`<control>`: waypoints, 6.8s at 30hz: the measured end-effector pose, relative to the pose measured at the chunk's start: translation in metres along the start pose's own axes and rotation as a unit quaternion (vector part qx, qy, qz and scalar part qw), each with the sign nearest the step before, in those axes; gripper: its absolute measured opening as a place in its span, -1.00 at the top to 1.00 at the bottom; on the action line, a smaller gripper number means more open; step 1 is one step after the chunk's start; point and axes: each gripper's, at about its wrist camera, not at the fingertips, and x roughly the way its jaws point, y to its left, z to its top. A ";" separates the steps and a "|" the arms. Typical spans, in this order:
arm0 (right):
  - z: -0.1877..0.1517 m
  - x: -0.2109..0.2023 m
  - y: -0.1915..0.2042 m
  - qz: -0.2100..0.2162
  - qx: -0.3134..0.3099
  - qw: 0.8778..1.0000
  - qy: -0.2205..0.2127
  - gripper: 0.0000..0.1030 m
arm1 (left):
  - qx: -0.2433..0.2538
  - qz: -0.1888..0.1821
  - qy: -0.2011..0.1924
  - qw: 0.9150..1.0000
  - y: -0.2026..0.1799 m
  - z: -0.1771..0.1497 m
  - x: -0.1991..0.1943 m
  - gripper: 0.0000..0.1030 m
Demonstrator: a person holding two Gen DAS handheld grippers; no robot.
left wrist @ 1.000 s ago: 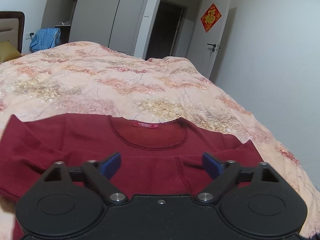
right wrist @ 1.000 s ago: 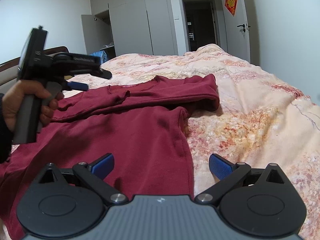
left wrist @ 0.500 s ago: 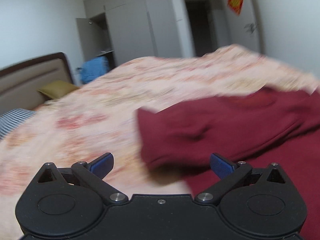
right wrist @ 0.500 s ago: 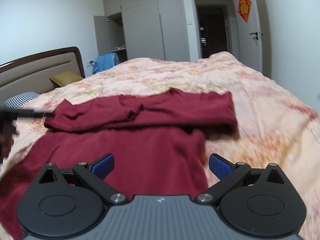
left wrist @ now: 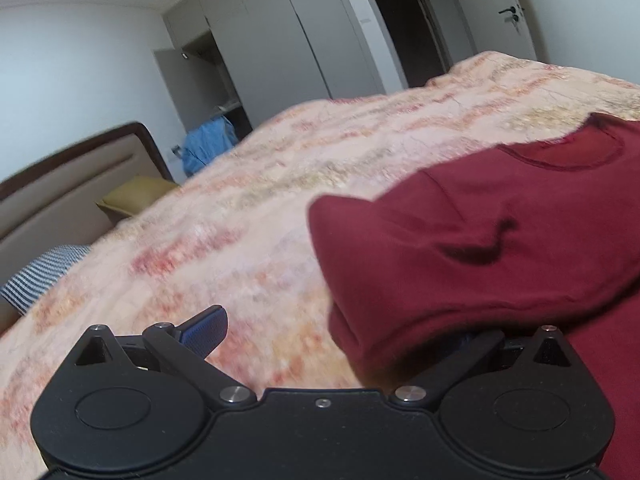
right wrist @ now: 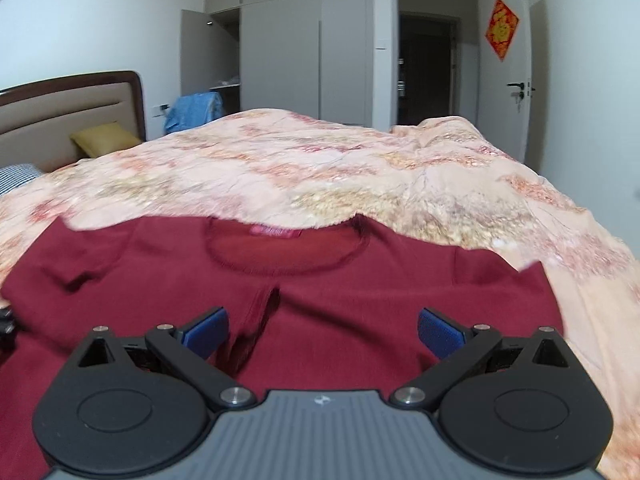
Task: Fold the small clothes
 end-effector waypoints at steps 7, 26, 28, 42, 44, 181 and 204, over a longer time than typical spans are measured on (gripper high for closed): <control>-0.023 0.034 0.005 -0.023 -0.014 0.999 0.027 -0.99 | -0.027 0.069 -0.030 0.997 0.018 0.006 0.011 -0.99; -0.030 0.031 -0.001 -0.010 -0.001 1.000 0.011 -0.99 | -0.138 -0.035 0.035 0.989 0.051 -0.018 -0.018 -0.98; -0.030 0.031 -0.001 -0.009 0.000 1.000 0.010 -0.99 | -0.144 -0.056 0.023 0.988 0.055 -0.019 -0.031 -0.99; -0.032 0.030 0.000 -0.009 0.000 1.000 0.004 -0.99 | -0.272 -0.173 0.067 0.944 0.071 0.009 0.046 -0.12; -0.032 0.029 -0.001 -0.007 0.002 1.000 0.003 -0.99 | -0.297 -0.189 0.072 0.933 0.075 0.007 0.048 0.23; -0.153 -0.278 0.063 0.112 -0.244 0.962 -0.058 -0.79 | 0.072 -0.272 -0.019 0.960 -0.071 -0.132 -0.296 -0.99; -0.166 -0.275 0.061 0.097 -0.244 0.964 -0.039 -0.79 | 0.093 -0.208 -0.053 0.972 -0.040 -0.128 -0.278 0.64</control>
